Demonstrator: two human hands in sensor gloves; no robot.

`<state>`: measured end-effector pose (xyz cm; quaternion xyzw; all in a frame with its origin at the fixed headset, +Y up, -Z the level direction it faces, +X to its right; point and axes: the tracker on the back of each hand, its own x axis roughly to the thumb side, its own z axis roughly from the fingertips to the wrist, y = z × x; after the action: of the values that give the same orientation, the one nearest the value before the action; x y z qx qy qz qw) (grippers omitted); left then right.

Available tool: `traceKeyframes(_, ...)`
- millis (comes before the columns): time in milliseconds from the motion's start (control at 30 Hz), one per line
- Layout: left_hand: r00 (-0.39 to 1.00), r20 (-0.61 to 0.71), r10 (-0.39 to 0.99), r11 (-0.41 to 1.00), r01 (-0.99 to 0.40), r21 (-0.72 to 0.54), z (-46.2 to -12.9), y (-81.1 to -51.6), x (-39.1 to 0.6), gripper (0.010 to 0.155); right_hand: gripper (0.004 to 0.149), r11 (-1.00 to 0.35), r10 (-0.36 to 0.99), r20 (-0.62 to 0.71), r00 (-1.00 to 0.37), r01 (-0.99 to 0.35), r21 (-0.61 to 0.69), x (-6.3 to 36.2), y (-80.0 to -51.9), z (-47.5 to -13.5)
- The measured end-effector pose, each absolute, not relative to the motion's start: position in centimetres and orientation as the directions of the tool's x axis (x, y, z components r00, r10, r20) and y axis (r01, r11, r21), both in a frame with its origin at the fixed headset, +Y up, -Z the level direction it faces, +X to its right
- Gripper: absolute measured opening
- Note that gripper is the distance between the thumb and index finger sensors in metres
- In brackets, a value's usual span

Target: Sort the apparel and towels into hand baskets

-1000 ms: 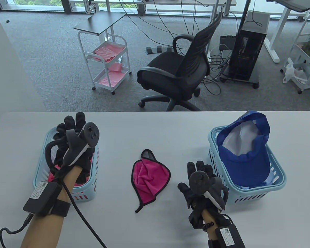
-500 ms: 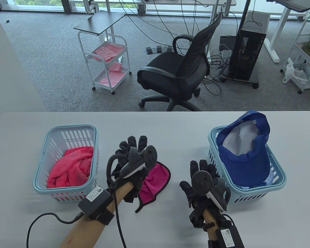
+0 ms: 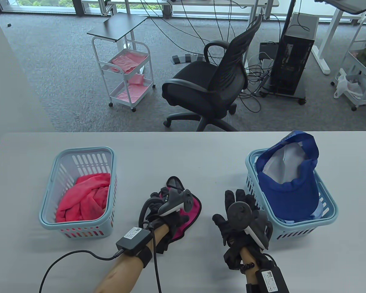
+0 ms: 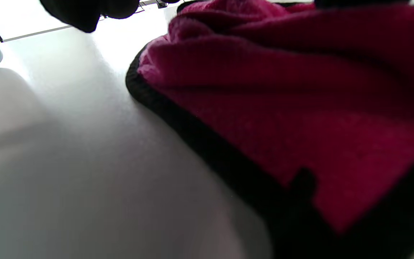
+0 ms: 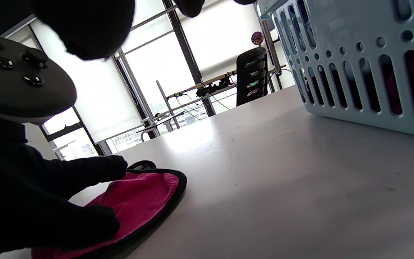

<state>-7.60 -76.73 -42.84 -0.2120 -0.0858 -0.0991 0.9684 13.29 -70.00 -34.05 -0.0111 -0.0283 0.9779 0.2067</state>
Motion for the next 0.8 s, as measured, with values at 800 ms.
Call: traceKeyframes(800,0.936,0.209,-0.284,0.918,0.328,-0.221,-42.7,-77.2,-6.2,0.065,0.084,-0.911,0.41,-0.016,-0.912,-0.408,-0.055,13.2,-70.1,-33.8)
